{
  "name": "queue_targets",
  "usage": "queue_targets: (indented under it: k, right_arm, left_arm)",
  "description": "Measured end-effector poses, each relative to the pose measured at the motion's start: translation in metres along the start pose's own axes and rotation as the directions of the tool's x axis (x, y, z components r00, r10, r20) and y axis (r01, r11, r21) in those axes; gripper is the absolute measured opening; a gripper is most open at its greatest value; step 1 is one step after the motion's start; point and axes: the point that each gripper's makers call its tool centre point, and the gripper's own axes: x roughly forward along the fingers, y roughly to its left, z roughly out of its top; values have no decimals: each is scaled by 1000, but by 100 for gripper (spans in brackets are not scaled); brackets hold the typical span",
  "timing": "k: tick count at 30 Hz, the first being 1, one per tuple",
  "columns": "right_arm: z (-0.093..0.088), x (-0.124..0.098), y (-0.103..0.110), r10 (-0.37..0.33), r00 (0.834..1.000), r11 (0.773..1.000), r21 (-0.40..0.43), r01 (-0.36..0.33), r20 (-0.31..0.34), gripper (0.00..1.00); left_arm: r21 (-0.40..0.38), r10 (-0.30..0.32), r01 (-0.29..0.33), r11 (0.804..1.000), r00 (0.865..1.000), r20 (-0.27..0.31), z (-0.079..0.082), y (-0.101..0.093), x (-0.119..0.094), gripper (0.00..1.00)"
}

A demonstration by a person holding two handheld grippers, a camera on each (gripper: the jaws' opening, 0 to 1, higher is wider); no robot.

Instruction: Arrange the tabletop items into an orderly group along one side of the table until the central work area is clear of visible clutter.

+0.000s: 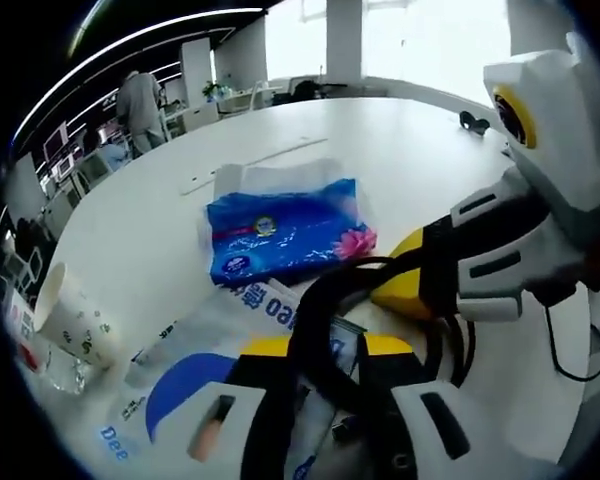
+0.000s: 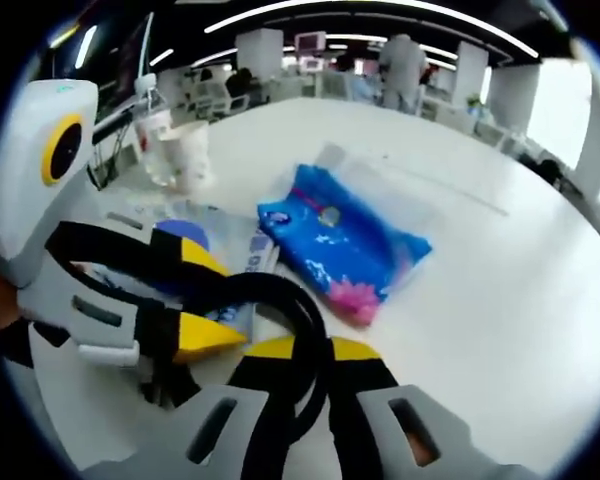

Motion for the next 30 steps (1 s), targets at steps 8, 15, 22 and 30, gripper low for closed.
queue_targets:
  k: [8,15,22,30]
  right_arm:
    - [-5,-13,2,14,1000,996,88,-15,8,3]
    - [0,-26,6,12,999,997,78,-14,34,3]
    - [5,-43,16,37,998,996,84,-42,56,3]
    - [-8,-54,32,72,996,991,109,-78,56,3]
  left_arm:
    - [-67,17,-17,998,1000,4,4,2,-6,12]
    - [-38,21,-21,999,1000,-6,6,-4,-15,10]
    - [-26,21,-21,999,1000,-4,5,-8,-31,9]
    - [3,19,-19,1000,1000,-11,-3,-20,-52,8]
